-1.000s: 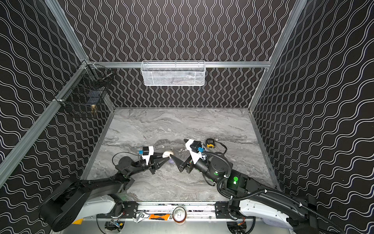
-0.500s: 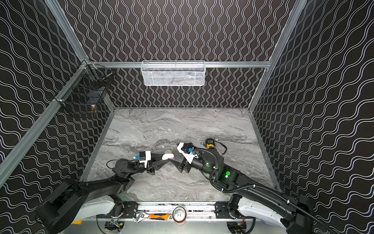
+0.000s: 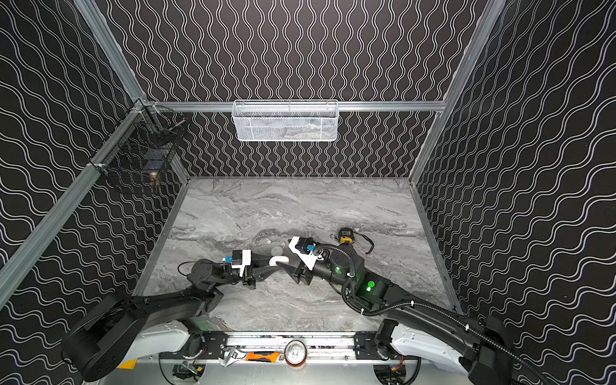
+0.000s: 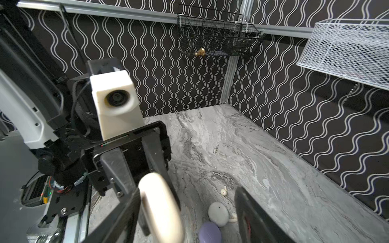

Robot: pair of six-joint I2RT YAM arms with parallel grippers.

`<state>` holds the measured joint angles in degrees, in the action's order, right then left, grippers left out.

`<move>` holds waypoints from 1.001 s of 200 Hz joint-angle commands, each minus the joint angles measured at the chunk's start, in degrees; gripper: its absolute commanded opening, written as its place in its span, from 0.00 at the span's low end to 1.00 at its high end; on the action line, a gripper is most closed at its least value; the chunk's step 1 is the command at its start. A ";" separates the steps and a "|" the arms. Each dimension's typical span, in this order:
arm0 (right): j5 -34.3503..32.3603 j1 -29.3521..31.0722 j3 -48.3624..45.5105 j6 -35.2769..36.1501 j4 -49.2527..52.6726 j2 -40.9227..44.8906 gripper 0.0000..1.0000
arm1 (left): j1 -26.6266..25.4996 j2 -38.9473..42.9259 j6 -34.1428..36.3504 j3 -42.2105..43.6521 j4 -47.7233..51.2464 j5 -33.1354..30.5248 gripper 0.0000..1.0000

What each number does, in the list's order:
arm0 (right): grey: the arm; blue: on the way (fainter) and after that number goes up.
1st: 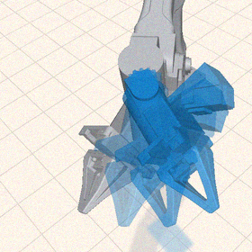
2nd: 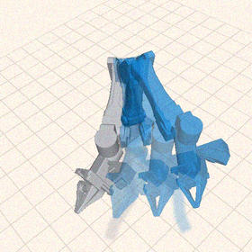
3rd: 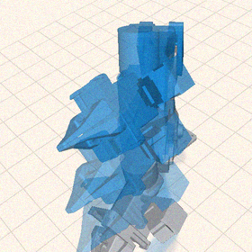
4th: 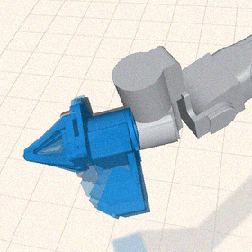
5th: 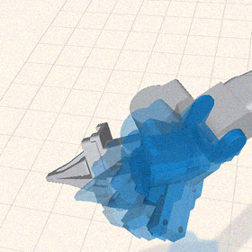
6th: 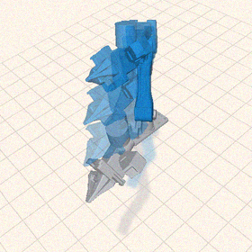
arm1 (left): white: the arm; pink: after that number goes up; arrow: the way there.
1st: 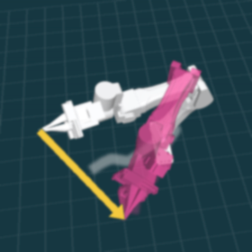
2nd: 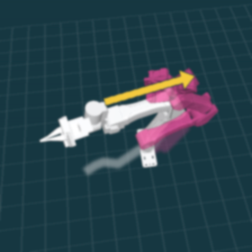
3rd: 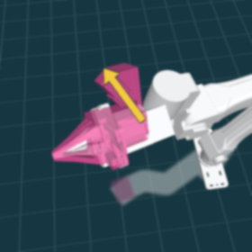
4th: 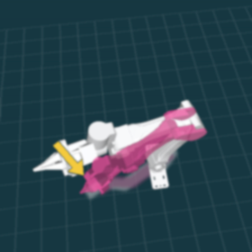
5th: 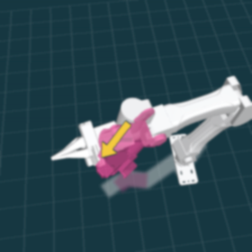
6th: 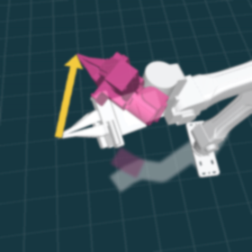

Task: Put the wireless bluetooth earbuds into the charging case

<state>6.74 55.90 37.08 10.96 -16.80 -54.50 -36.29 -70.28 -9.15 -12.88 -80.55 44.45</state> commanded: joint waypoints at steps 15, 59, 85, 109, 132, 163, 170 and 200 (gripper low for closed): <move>1.43 -0.43 -0.61 0.30 -3.83 0.31 0.73 | -0.19 0.21 -0.67 -0.65 -2.27 2.31 0.00; 3.19 -0.53 -0.71 0.31 -3.42 -0.47 0.76 | -0.45 -0.20 -1.05 -0.97 -2.90 3.29 0.00; 0.48 -0.53 -1.16 0.37 -4.27 -1.30 0.76 | -0.68 -0.88 -1.83 -1.13 -4.42 4.29 0.00; -1.81 -0.70 -1.23 -0.06 -5.82 -1.23 0.75 | -0.88 -1.18 -2.48 -1.08 -5.60 4.68 0.00; -4.98 -1.03 -0.87 0.24 -6.22 -0.42 0.74 | -1.15 -1.59 -2.93 -0.87 -7.48 5.36 0.00; -4.69 -2.10 0.80 -0.13 -5.86 1.18 0.75 | -1.20 -0.77 -2.42 -0.76 -6.63 5.32 0.00; -4.83 -2.10 1.31 -0.15 -5.44 1.39 0.75 | -1.15 -0.43 -2.16 -0.74 -6.09 5.30 0.00; -6.74 -2.11 2.63 -1.74 -4.67 2.50 0.77 | -1.16 0.31 -0.57 -0.12 -4.40 3.75 0.00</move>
<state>2.70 53.84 38.54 10.92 -20.84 -52.86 -37.47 -70.41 -11.57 -13.39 -83.92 48.60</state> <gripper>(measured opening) 0.757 0.230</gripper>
